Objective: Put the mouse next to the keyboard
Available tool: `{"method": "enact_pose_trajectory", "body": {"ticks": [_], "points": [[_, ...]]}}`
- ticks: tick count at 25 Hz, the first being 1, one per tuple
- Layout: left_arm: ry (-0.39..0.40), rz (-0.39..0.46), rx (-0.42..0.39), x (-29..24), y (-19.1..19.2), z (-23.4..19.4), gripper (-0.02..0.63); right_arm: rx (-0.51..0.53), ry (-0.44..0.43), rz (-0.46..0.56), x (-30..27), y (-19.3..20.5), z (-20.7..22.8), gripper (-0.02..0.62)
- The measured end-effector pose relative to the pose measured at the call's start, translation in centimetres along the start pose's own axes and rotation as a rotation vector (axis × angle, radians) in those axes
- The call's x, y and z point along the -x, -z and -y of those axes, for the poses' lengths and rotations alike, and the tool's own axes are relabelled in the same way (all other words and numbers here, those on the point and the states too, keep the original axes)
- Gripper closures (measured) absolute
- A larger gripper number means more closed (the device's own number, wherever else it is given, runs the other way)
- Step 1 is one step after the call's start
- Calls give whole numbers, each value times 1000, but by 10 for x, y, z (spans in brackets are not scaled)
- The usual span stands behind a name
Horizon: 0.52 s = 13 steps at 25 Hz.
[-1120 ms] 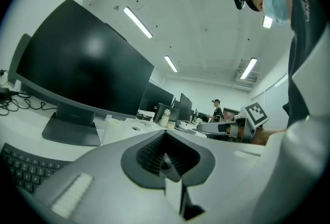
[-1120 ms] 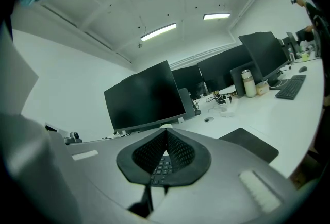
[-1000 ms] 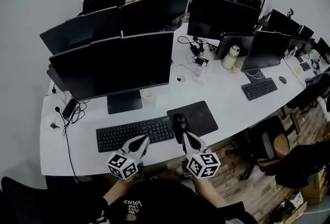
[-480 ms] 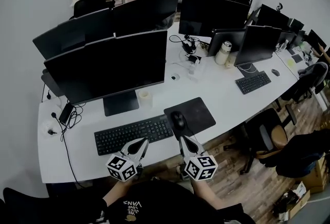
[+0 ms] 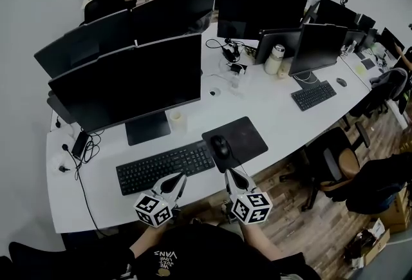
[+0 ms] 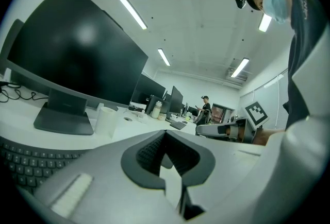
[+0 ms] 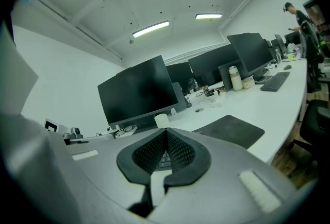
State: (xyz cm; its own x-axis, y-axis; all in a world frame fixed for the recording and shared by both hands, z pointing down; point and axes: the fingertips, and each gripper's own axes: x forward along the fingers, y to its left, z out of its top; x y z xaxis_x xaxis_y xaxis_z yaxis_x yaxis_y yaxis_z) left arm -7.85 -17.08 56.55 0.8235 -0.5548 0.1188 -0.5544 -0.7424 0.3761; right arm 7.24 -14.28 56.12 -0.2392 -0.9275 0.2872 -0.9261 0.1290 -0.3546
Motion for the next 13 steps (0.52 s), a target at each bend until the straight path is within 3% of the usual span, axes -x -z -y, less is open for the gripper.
{"method": "enact_pose_trajectory", "body": {"ticks": [13], "points": [[-6, -19, 3, -2, 0, -12, 606, 1, 1, -22, -12, 1, 1, 591]]}}
